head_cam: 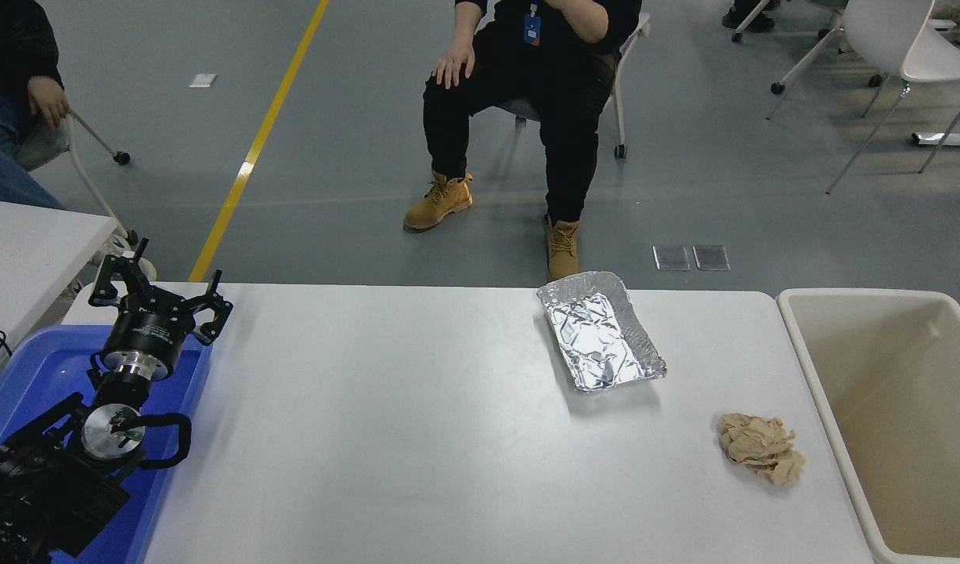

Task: Clean the table surface

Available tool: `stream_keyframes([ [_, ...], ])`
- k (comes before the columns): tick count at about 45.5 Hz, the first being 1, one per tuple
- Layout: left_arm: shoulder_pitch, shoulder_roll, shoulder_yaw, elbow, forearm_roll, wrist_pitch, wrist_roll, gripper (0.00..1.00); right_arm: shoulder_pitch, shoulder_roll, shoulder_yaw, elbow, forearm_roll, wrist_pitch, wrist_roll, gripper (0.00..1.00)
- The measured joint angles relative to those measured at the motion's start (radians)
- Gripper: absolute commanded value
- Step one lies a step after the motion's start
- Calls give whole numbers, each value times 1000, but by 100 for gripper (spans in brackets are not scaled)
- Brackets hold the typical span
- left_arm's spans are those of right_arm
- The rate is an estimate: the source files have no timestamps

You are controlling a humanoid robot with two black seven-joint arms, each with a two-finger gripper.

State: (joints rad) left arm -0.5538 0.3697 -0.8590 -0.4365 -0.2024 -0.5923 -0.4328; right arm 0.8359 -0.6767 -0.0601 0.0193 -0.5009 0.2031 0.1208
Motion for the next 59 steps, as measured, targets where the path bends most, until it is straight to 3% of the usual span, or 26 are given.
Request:
stream_keyframes([
  [18, 0, 0, 0, 0, 0, 0, 0, 100, -100, 111, -4, -2, 7, -49, -72, 0],
  [35, 0, 0, 0, 0, 0, 0, 0, 100, -160, 250, -6, -3, 10, -110, -80, 0],
  [56, 0, 0, 0, 0, 0, 0, 0, 100, -167, 300, -7, -4, 10, -133, -82, 0],
  [59, 0, 0, 0, 0, 0, 0, 0, 100, -167, 301, -7, -4, 10, -138, -82, 13],
])
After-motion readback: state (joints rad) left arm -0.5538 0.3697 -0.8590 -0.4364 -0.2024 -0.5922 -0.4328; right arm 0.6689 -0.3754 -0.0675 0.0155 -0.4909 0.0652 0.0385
